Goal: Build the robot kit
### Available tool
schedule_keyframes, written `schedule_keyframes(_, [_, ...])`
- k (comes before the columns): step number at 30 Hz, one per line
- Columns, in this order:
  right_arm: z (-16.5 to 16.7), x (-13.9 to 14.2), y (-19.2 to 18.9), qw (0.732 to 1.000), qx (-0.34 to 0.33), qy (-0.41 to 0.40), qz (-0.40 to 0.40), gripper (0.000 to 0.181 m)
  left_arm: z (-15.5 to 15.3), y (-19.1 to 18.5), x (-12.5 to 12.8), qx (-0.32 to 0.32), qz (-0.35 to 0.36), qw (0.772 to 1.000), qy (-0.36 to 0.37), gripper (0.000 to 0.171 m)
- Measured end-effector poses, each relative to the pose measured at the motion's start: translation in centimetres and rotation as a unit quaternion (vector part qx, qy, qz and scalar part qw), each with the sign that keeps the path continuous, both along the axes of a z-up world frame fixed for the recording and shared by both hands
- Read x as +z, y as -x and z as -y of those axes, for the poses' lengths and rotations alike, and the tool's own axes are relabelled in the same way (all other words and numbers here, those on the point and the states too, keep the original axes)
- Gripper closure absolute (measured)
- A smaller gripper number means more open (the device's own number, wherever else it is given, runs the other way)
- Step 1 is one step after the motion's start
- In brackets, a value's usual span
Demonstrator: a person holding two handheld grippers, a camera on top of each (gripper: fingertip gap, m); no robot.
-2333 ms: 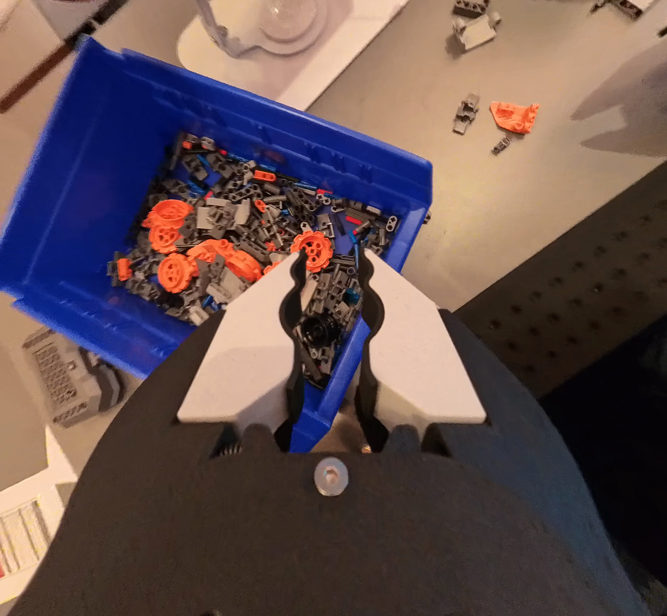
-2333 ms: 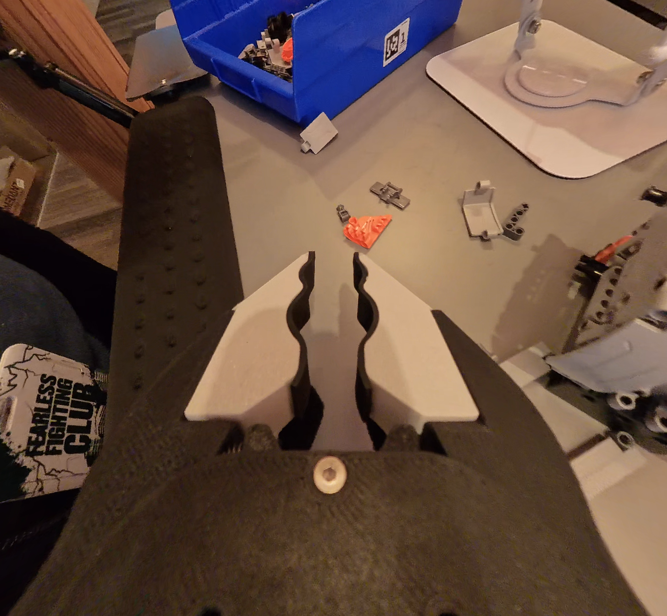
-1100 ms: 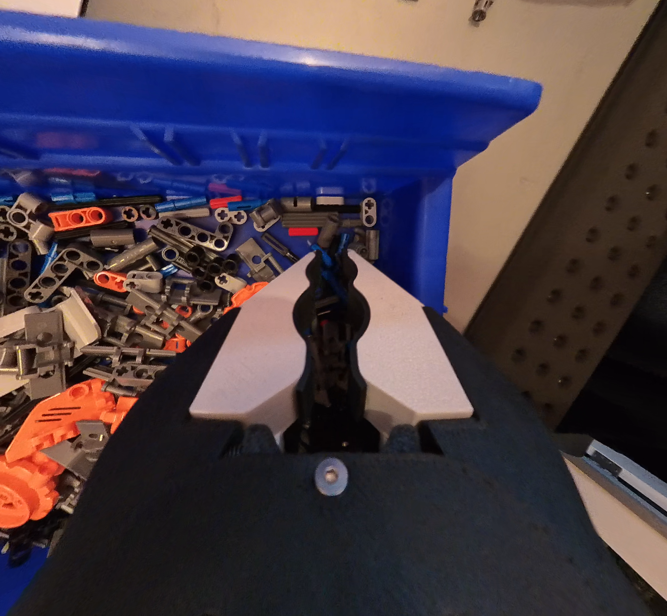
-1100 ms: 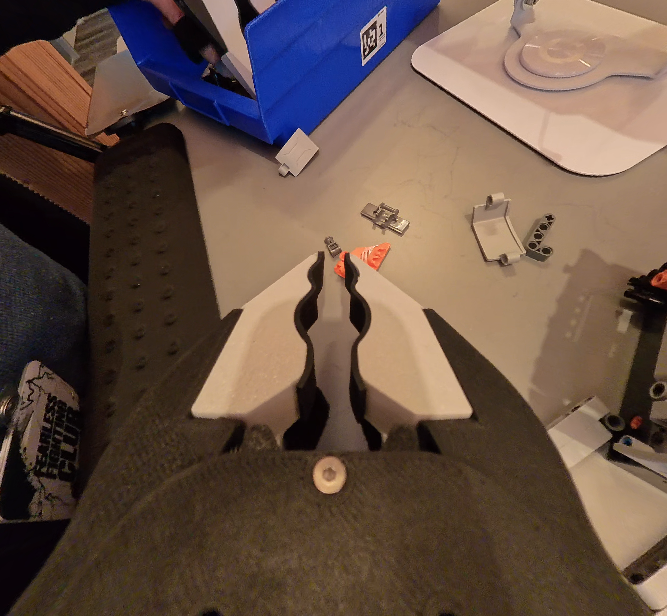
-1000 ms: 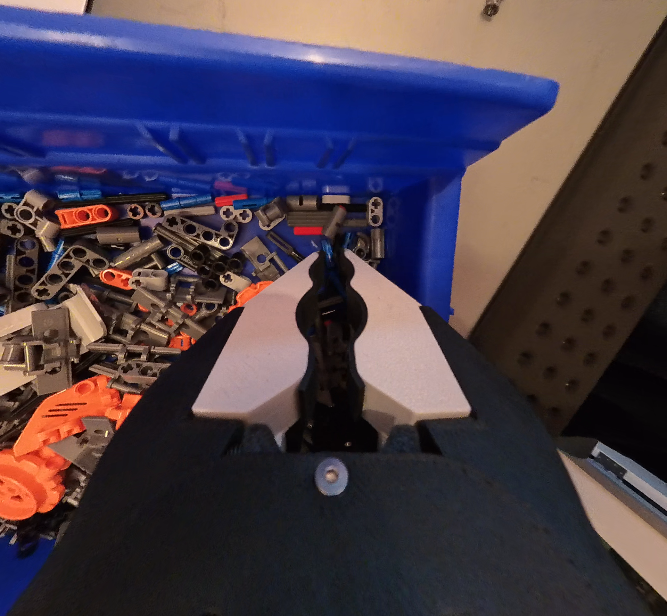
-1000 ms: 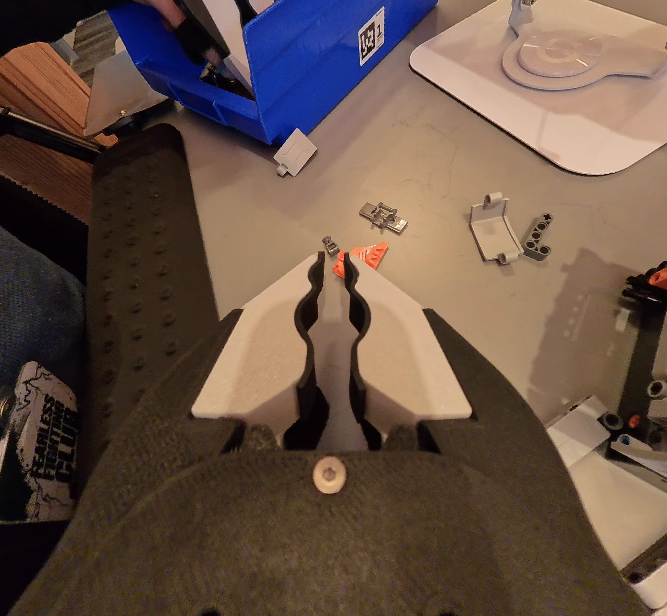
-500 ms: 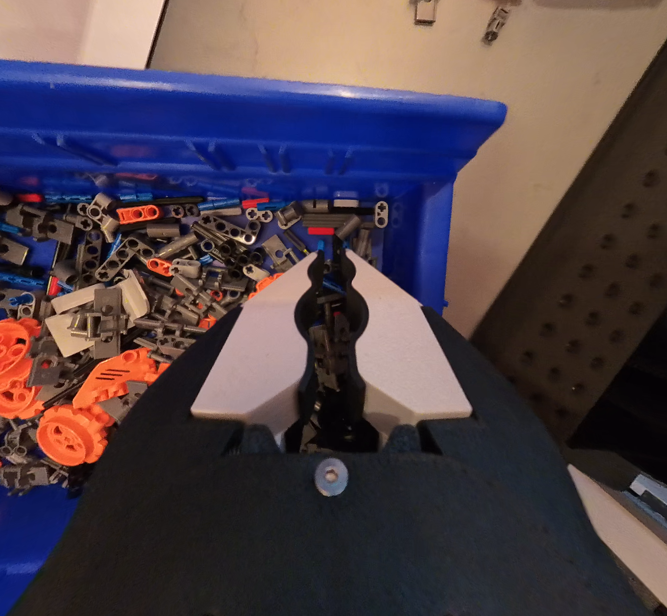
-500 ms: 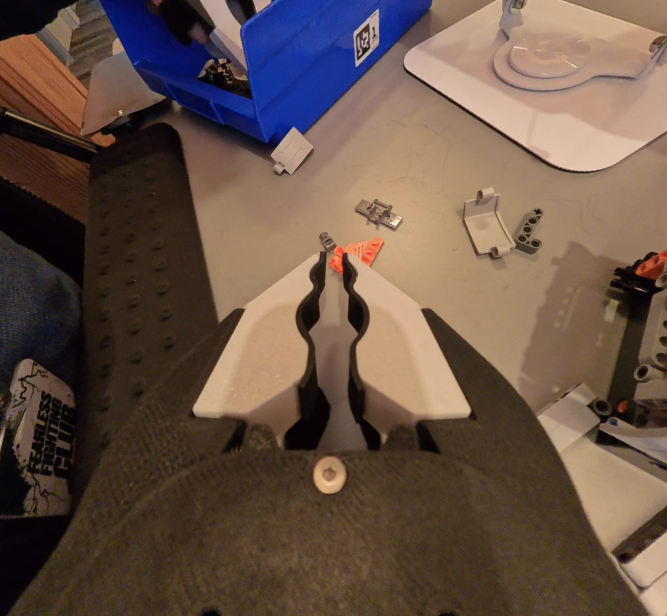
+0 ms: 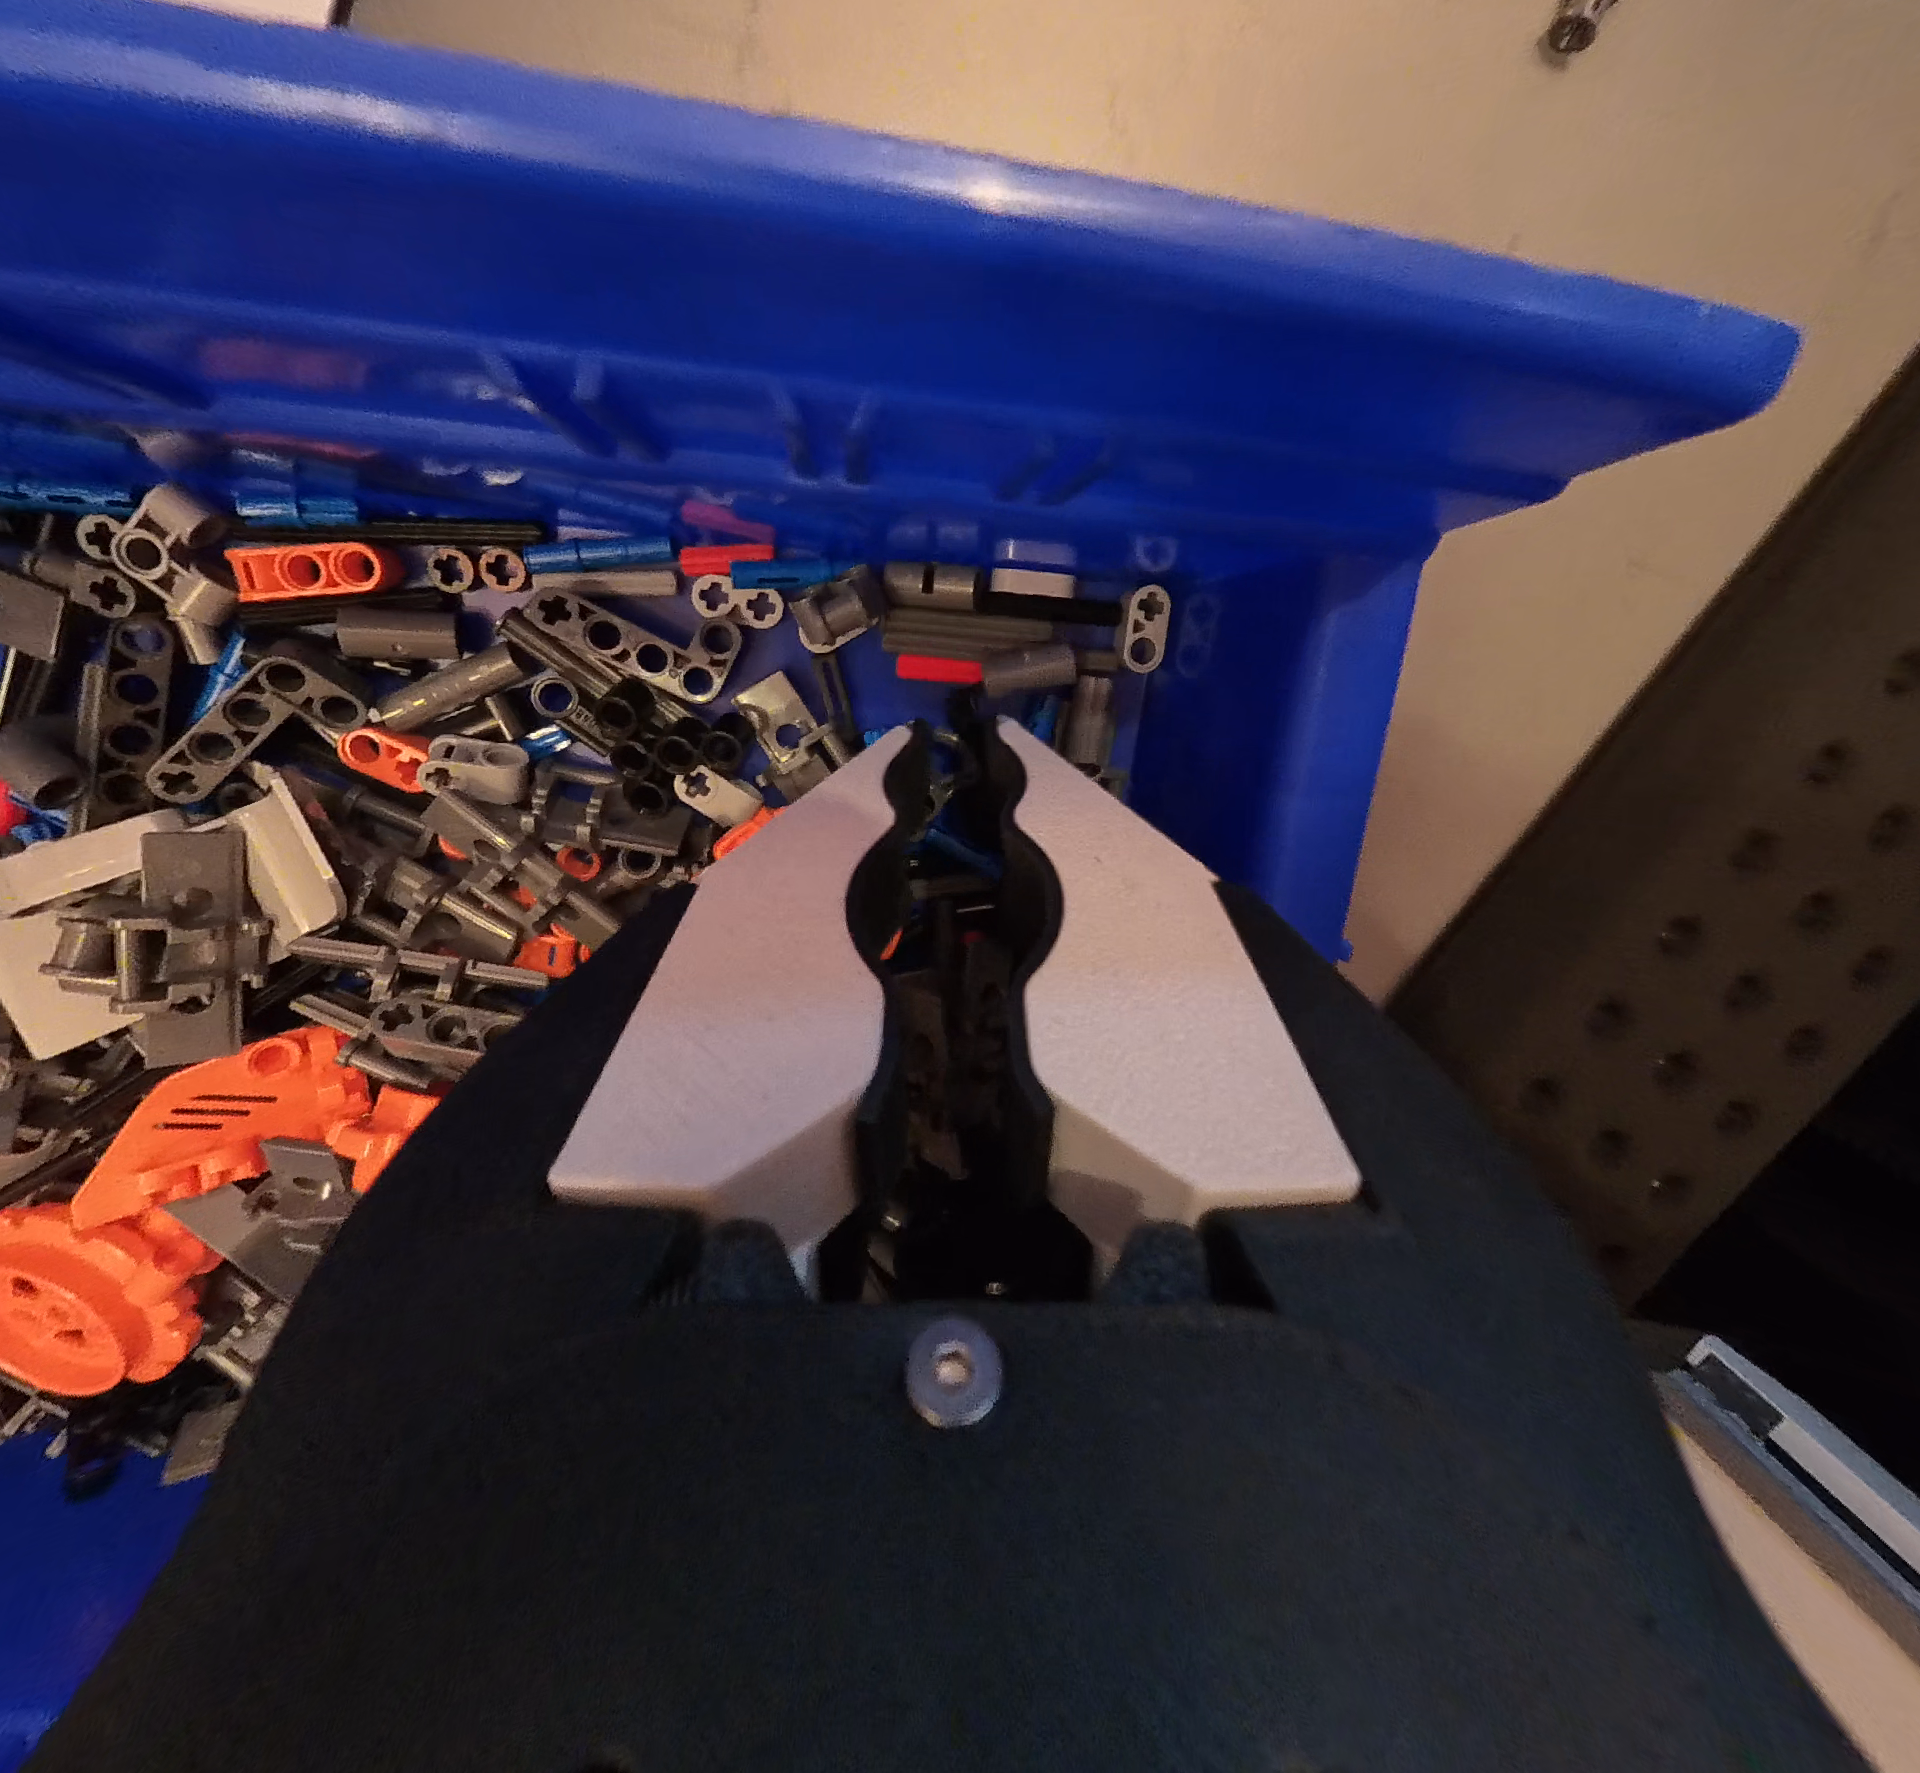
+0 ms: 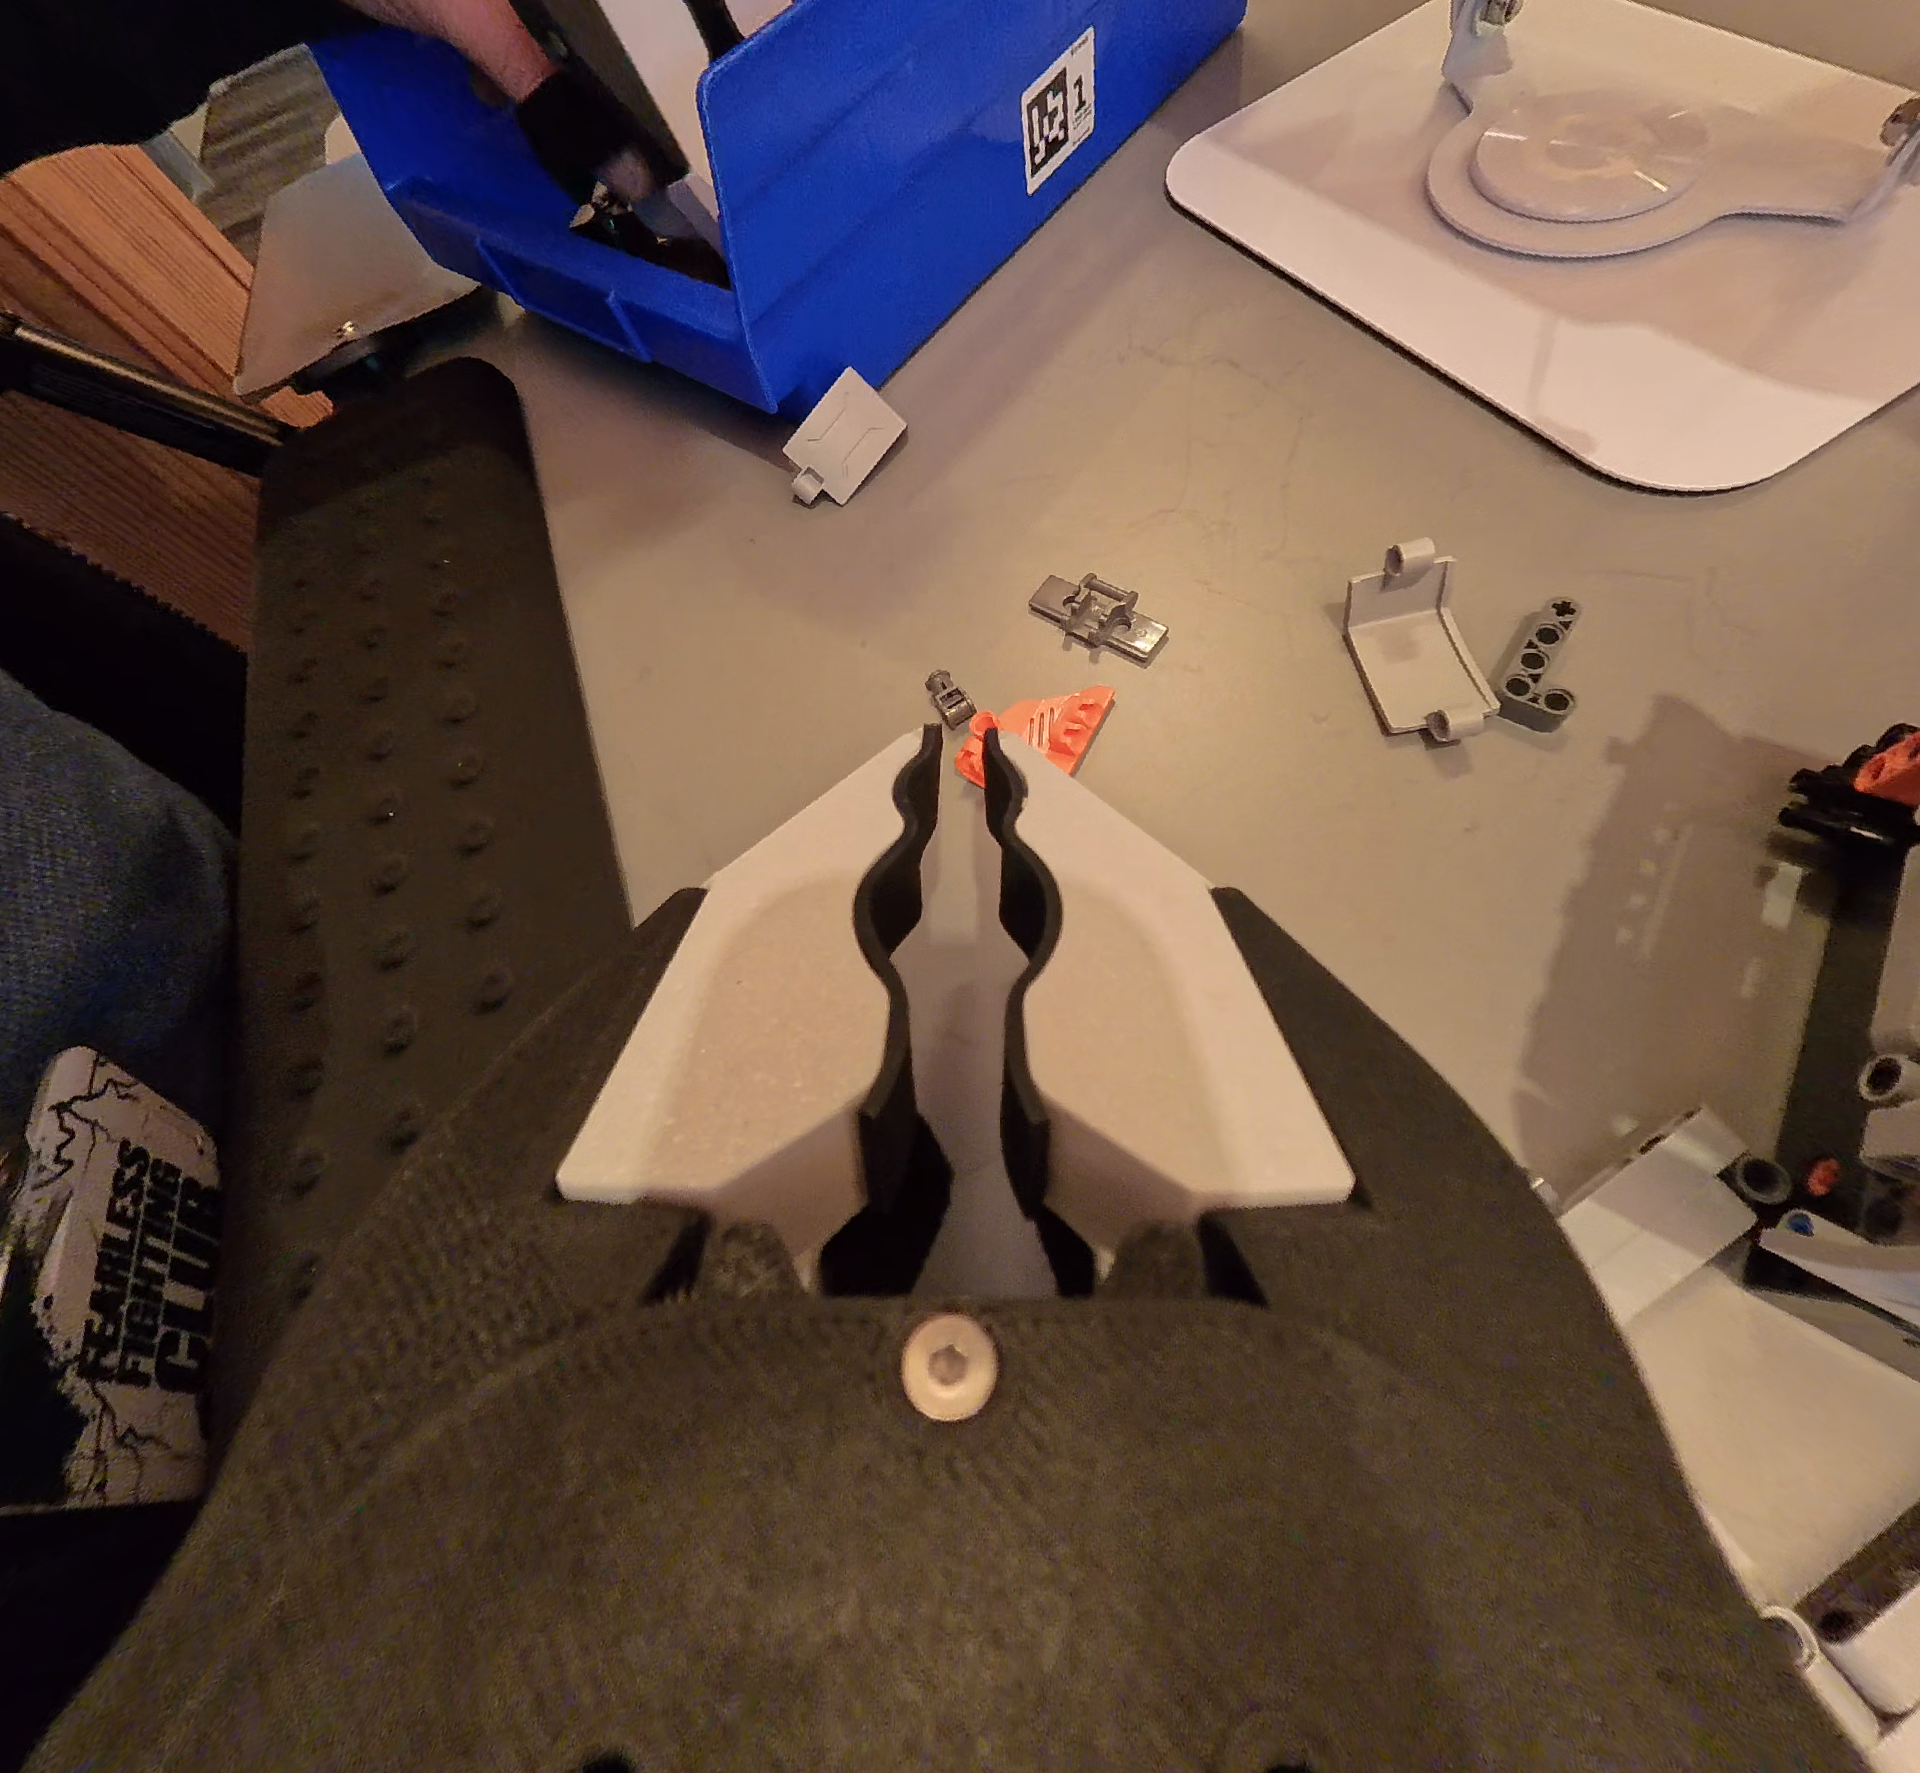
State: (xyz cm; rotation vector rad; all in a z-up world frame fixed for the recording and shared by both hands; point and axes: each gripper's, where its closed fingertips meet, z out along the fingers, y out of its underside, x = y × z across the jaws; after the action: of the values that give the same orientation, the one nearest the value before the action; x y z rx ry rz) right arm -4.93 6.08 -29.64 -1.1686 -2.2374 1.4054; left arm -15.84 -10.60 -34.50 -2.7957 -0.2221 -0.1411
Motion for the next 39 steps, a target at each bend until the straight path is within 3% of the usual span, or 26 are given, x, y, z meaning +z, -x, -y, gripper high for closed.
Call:
schedule_keyframes(6, [0.3, 0.0, 0.1, 1.000, 0.005, -0.002, -0.002, 0.176, -0.4, 0.2, 0.3, 0.013, -0.006, 1.000, -0.026, 0.169])
schedule_keyframes(13, [0.6, 1.8, 0.6, 1.000, 0.009, 0.013, -0.021, 0.174, -1.3, 1.1, 4.0, 0.064, -0.007, 0.990, -0.126, 0.171])
schedule_keyframes(18, [1.0, 2.5, 0.9, 0.999, 0.016, 0.013, -0.033, 0.174, 0.3, 1.1, 2.8, 0.049, -0.024, 0.997, -0.063, 0.170])
schedule_keyframes(26, [1.5, 2.1, 0.6, 0.999, 0.019, 0.014, -0.032, 0.174, -0.4, 0.2, 1.0, 0.033, -0.026, 0.998, -0.035, 0.157])
schedule_keyframes(33, [1.1, 2.0, 0.4, 0.999, 0.012, 0.015, -0.033, 0.175, 0.3, -0.3, 2.5, 0.024, -0.031, 0.999, -0.014, 0.162])
schedule_keyframes(39, [1.2, 1.8, 0.5, 0.999, 0.014, 0.016, -0.032, 0.175, 0.5, -0.2, 0.7, 0.010, -0.026, 1.000, 0.001, 0.165])
